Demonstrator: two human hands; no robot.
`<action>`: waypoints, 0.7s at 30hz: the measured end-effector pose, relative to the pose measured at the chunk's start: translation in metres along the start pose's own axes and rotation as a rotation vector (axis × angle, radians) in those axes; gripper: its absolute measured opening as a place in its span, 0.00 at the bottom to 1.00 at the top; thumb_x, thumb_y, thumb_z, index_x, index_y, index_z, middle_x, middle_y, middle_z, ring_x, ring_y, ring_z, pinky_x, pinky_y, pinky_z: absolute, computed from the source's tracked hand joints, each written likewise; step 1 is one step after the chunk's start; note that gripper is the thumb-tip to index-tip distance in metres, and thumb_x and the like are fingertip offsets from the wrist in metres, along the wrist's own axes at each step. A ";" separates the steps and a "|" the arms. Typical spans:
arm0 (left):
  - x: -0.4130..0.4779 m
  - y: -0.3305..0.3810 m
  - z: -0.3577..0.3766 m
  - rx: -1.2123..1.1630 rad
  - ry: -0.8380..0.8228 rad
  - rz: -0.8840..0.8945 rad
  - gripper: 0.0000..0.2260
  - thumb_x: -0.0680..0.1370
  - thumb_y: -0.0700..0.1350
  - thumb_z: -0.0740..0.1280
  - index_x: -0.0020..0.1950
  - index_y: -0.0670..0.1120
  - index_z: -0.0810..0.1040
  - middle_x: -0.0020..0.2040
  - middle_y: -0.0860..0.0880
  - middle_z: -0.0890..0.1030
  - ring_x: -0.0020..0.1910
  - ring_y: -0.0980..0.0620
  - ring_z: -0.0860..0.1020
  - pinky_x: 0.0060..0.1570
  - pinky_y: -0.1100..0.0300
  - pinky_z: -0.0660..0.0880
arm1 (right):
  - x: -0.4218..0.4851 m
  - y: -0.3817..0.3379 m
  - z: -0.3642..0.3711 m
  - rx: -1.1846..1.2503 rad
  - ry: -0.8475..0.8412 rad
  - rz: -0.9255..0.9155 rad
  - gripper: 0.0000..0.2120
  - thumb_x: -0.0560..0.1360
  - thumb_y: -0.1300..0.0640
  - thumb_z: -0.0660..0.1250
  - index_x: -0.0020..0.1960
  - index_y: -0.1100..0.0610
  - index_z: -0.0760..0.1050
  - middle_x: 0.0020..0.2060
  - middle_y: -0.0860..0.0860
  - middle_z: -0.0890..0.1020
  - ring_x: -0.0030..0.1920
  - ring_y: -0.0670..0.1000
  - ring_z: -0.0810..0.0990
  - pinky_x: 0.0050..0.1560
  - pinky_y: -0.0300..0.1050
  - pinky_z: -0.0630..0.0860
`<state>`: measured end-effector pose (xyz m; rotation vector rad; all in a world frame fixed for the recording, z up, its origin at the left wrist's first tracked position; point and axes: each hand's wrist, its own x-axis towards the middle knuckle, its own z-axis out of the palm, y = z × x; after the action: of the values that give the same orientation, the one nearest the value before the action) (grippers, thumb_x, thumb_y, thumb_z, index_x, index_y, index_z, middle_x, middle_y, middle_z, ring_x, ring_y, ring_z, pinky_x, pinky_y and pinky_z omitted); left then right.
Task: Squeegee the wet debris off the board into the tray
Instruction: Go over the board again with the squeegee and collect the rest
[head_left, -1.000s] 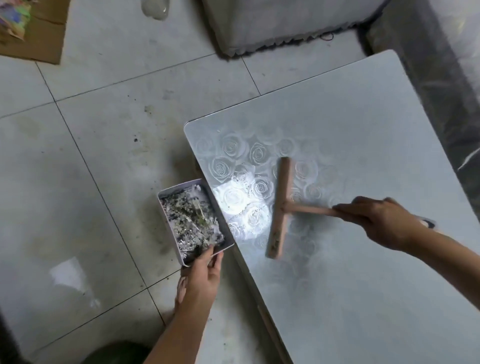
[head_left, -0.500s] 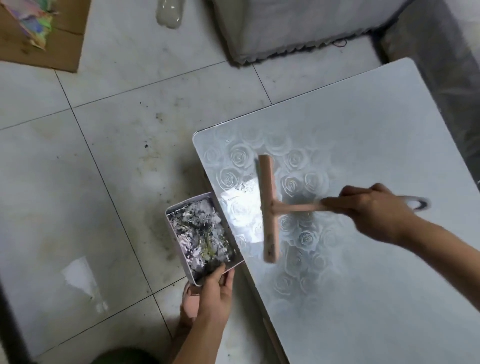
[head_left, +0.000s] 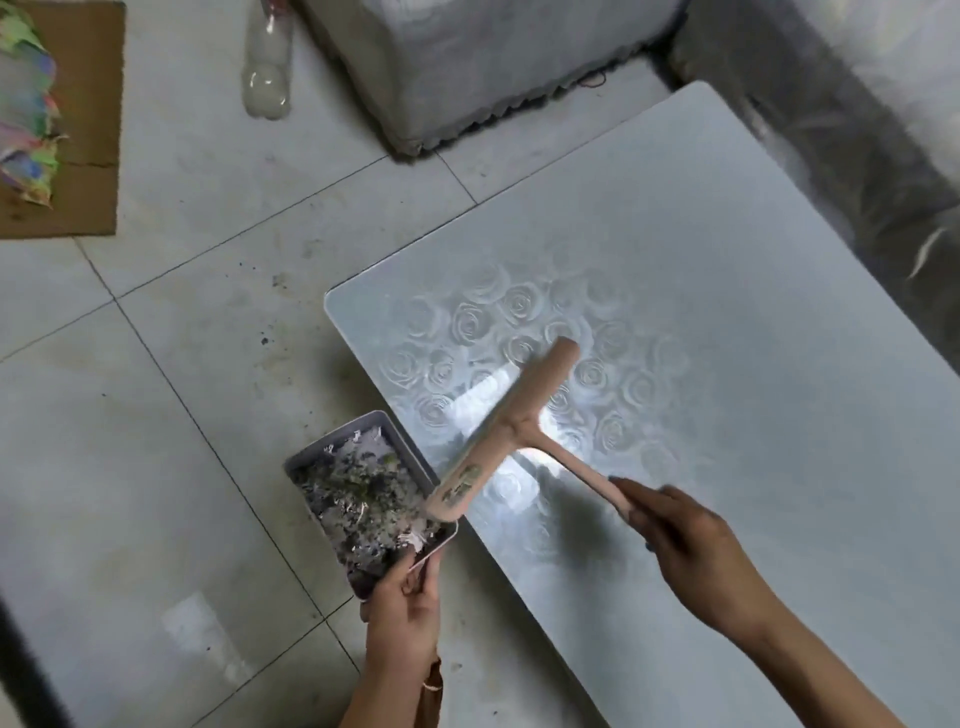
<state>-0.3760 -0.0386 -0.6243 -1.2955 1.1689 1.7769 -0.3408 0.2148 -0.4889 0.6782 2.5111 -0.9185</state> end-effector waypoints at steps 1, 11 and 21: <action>-0.005 -0.005 0.000 0.017 -0.064 0.007 0.16 0.78 0.34 0.62 0.54 0.57 0.76 0.42 0.66 0.82 0.49 0.64 0.78 0.52 0.71 0.74 | -0.020 0.016 0.002 0.060 0.020 0.065 0.18 0.80 0.60 0.60 0.63 0.42 0.74 0.37 0.48 0.75 0.39 0.49 0.78 0.45 0.44 0.74; -0.099 -0.061 -0.006 -0.373 -0.068 0.015 0.06 0.78 0.33 0.62 0.52 0.36 0.77 0.55 0.42 0.79 0.55 0.54 0.78 0.46 0.67 0.79 | -0.206 0.173 0.005 0.301 0.129 0.328 0.17 0.79 0.62 0.62 0.61 0.43 0.74 0.41 0.50 0.79 0.37 0.47 0.79 0.41 0.33 0.72; -0.209 -0.184 -0.015 -0.160 -0.132 0.080 0.02 0.75 0.33 0.60 0.44 0.37 0.73 0.68 0.36 0.71 0.67 0.31 0.68 0.67 0.57 0.69 | -0.363 0.308 -0.004 0.253 0.189 0.160 0.11 0.79 0.58 0.62 0.54 0.42 0.75 0.40 0.47 0.79 0.40 0.46 0.76 0.45 0.46 0.74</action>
<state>-0.1451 0.0225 -0.4797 -1.2142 1.0370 2.0169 0.1239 0.3121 -0.4568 1.0748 2.4763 -1.1720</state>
